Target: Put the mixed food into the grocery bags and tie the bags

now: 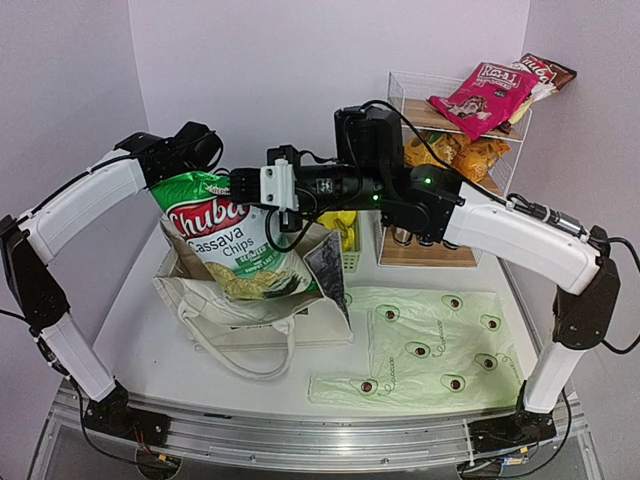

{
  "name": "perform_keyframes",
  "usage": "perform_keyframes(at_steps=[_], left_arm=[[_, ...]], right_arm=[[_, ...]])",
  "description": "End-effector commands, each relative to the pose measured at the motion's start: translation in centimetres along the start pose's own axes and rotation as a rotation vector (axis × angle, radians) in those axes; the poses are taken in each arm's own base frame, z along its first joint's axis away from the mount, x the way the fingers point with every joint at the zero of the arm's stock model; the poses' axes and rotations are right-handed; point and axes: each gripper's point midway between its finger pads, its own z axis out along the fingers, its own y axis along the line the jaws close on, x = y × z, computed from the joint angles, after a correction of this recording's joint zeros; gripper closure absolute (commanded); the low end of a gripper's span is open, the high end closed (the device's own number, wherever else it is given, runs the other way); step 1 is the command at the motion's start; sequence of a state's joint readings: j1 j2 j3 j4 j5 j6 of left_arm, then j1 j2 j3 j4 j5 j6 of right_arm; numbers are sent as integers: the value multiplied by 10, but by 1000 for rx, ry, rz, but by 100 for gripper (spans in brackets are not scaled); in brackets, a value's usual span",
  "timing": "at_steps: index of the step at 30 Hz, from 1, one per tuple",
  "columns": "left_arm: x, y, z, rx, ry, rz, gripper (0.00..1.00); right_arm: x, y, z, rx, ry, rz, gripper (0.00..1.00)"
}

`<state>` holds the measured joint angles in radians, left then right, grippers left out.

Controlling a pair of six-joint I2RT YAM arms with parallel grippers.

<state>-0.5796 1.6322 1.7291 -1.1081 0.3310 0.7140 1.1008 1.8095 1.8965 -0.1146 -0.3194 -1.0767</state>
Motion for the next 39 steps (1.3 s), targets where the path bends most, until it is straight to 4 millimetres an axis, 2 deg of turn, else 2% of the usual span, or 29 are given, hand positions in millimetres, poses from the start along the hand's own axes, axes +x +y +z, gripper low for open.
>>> perform_keyframes(at_steps=[1,4,8,12,15,19,21,24,26,31,33,35,37,39], left_arm=[[-19,0,-9,55,-79,26,100],[-22,2,-11,118,-107,-8,100],[-22,-3,-9,211,-130,-45,100],[-23,14,-1,126,-141,-37,93],[-33,27,-8,50,-178,-24,68],[-52,32,-38,-31,-243,13,23],[-61,36,-59,-101,-286,39,10],[-70,36,-86,-179,-337,60,2],[-74,32,-102,-205,-363,64,1],[-84,26,-155,-358,-455,135,1],[-86,15,-175,-379,-479,196,3],[-79,-17,-178,-282,-477,295,16],[-59,-47,-167,-172,-433,390,27],[-32,-59,-150,-130,-351,443,32]], right_arm=[[-7,-34,-16,125,39,-235,100],[-2,-21,-20,79,62,-279,100],[4,0,-38,-11,111,-276,100],[11,10,-48,-22,146,-216,100],[8,11,-49,-23,134,-170,100],[7,4,-47,-5,133,-129,100],[9,1,-46,4,143,-114,100],[13,-1,-46,9,147,-76,100],[14,-4,-47,13,143,-51,100],[21,-17,-53,40,144,35,100],[25,-22,-54,52,147,62,100],[27,-28,-52,64,150,74,100],[29,-34,-50,79,153,88,100],[31,-39,-49,91,152,103,100]])
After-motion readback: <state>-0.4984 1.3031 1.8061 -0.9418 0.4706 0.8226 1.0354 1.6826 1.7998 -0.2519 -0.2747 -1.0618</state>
